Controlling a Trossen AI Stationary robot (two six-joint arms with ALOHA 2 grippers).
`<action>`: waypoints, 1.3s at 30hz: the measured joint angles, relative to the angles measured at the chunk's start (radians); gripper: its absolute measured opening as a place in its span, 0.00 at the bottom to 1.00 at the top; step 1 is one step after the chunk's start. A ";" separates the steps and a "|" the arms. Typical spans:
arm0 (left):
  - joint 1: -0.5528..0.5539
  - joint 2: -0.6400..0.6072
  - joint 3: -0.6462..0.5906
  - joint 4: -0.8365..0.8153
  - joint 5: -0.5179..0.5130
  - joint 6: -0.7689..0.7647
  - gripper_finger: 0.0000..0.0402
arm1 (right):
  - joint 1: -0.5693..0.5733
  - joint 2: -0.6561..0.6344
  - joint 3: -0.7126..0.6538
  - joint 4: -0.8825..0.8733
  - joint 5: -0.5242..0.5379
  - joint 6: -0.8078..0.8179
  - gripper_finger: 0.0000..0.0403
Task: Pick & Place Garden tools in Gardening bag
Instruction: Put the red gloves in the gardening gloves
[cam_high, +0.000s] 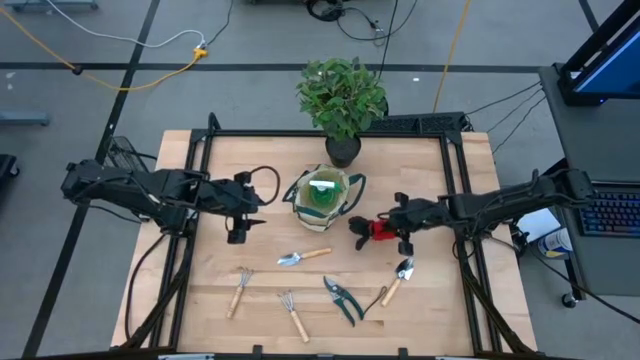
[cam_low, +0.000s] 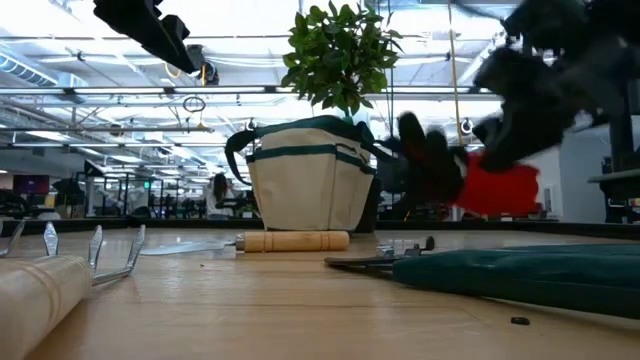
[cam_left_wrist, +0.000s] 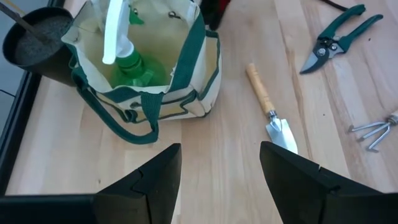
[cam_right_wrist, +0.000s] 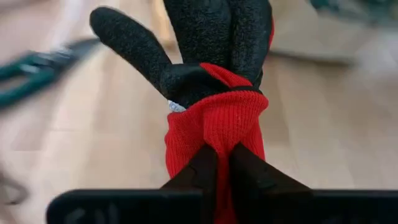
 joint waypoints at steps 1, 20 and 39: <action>0.000 0.000 0.000 0.001 0.000 0.000 0.56 | 0.001 0.000 0.021 -0.001 -0.023 -0.022 0.03; 0.000 0.000 0.000 0.072 0.000 0.048 0.56 | -0.080 0.221 0.204 0.806 -0.122 -0.527 0.03; 0.000 0.000 0.000 0.073 -0.002 0.113 0.56 | -0.205 0.608 0.203 1.067 -0.148 -0.334 0.05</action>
